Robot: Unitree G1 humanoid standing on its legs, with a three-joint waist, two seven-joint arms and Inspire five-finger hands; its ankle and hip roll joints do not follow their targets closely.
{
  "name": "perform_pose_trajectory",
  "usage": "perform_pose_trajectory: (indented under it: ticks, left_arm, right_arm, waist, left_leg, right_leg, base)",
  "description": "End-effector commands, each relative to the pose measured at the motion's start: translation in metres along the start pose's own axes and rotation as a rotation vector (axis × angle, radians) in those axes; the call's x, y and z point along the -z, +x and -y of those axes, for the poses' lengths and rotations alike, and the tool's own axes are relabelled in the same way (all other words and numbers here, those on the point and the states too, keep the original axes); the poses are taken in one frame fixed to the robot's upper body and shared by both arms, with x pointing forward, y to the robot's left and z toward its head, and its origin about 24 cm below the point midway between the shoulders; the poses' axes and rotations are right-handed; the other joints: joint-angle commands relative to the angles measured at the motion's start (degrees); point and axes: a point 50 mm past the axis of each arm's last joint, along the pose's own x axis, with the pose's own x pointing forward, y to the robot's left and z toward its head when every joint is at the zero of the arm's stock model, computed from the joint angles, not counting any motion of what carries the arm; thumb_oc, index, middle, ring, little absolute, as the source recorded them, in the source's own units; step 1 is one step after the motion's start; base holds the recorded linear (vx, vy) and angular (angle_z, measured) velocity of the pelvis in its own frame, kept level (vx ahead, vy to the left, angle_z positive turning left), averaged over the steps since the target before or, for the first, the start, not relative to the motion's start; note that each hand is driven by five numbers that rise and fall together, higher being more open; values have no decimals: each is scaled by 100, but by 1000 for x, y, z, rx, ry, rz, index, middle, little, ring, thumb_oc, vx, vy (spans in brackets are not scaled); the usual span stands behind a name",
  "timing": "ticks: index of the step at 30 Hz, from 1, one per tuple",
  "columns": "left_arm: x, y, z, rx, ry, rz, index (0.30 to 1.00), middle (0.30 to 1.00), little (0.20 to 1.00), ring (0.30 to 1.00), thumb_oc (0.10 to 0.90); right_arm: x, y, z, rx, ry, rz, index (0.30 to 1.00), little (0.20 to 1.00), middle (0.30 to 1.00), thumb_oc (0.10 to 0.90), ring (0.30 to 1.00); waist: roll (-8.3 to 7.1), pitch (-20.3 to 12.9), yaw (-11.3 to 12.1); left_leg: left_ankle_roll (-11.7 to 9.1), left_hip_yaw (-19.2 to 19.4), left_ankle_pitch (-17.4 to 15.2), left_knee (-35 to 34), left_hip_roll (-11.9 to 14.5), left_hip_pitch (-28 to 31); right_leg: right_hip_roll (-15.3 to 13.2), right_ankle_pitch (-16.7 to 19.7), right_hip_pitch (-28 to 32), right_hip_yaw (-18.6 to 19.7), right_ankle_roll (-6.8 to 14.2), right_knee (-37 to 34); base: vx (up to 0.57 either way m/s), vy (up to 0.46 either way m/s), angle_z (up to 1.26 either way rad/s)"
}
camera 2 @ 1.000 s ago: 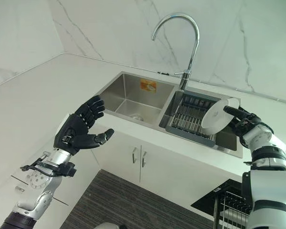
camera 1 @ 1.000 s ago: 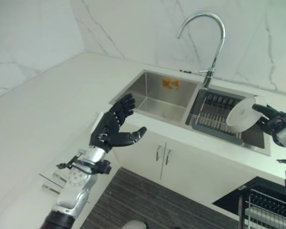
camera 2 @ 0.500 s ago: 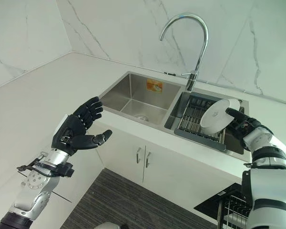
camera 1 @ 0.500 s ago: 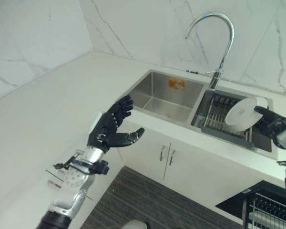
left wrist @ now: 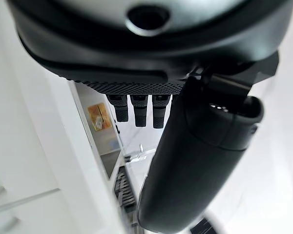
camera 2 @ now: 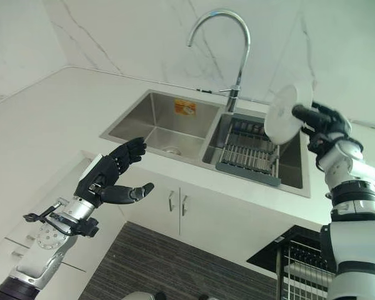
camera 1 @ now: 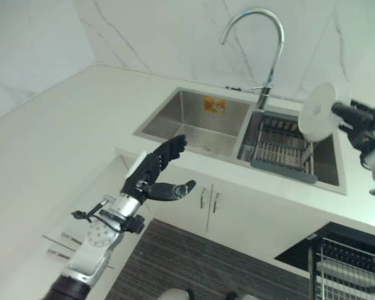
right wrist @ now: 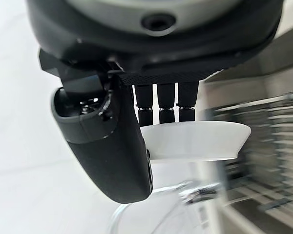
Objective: Place the dishes in the dishwasher.
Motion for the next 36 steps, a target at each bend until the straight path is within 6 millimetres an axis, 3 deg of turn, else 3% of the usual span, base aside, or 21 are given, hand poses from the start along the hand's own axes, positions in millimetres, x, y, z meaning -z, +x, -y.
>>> perform_pose_trajectory:
  ticks: [1,7,14,15,19,22,25,27,30,34,36]
  left_arm:
    - [-31,6,-2,19,6,208,900,900,900,900,800]
    - [-9,-7,20,164,39,104,900,900,900,900,800]
    - [12,-21,52,309,-126,17,900,900,900,900,800]
    - [13,-22,53,309,-147,12,900,900,900,900,800]
    - [13,-20,70,321,-178,11,900,900,900,900,800]
    - [16,-17,76,341,-207,3,900,900,900,900,800]
    - [20,-17,78,347,-223,-22,900,900,900,900,800]
    - [21,-15,77,345,-229,-31,900,900,900,900,800]
    - [26,-16,78,347,-290,-87,900,900,900,900,800]
    - [50,-31,90,295,-438,-233,900,900,900,900,800]
    - [79,-56,99,223,-376,-375,900,900,900,900,800]
  right_arm:
    - [-92,-13,2,-58,41,415,300,300,300,400,300]
    - [-99,-28,-8,-119,87,561,300,300,300,400,300]
    - [-87,-64,-33,-208,141,736,300,300,300,400,300]
    - [-85,-67,-35,-213,142,746,300,300,300,400,300]
    - [-59,-80,-57,-279,199,760,300,300,300,400,300]
    - [-47,-87,-64,-286,217,782,300,300,300,400,300]
    - [-41,-94,-72,-293,218,815,300,300,300,400,300]
    - [-41,-102,-75,-302,235,844,300,300,300,400,300]
    - [-41,-115,-85,-296,255,891,300,300,300,400,300]
    - [-43,-126,-78,-251,235,923,300,300,300,400,300]
    - [-37,-132,-60,-185,144,916,300,300,300,400,300]
  waist:
    - [-168,-489,78]
    - [-220,-297,-102]
    - [-192,0,-509]
    - [-195,8,-513]
    - [-196,48,-423]
    - [-48,8,-351]
    - [8,-48,-321]
    - [29,-104,-293]
    - [20,-194,-222]
    - [36,-287,-436]
    - [51,-361,-742]
  left_leg:
    - [-279,142,-688,523,336,-201]
    - [-144,194,-757,523,242,-197]
    - [-2,295,-854,523,94,-293]
    - [-4,322,-860,523,96,-296]
    - [14,845,-940,523,283,-242]
    - [66,904,-870,523,481,-313]
    - [71,940,-696,523,587,-493]
    - [38,1017,-625,523,657,-577]
    - [-82,1173,-571,523,785,-637]
    - [-255,1277,-551,523,1068,-507]
    - [-409,1413,-486,523,1308,-459]
  right_leg:
    - [-419,409,-71,276,850,-184]
    - [-587,749,-355,376,1060,-184]
    - [-762,1205,-810,684,1138,-184]
    - [-787,1231,-827,630,1147,-184]
    - [-1260,1547,-668,-218,1214,-184]
    - [-1304,1337,-228,-225,1059,-184]
    - [-1312,1182,18,-195,962,-184]
    - [-1255,830,176,-105,968,-184]
    - [-1341,729,81,-257,1053,-184]
    - [-1054,510,-80,-95,1068,-184]
    - [-757,314,-198,95,978,-184]
  base:
    - [-65,60,-10]
    - [-55,75,-22]
    - [-77,133,-33]
    - [-100,60,-42]
    - [-173,13,-79]
    - [-210,-76,-101]
    - [-121,-141,-17]
    - [-131,-222,-24]
    - [-32,-259,-44]
    - [81,-278,-66]
    - [111,-233,-13]
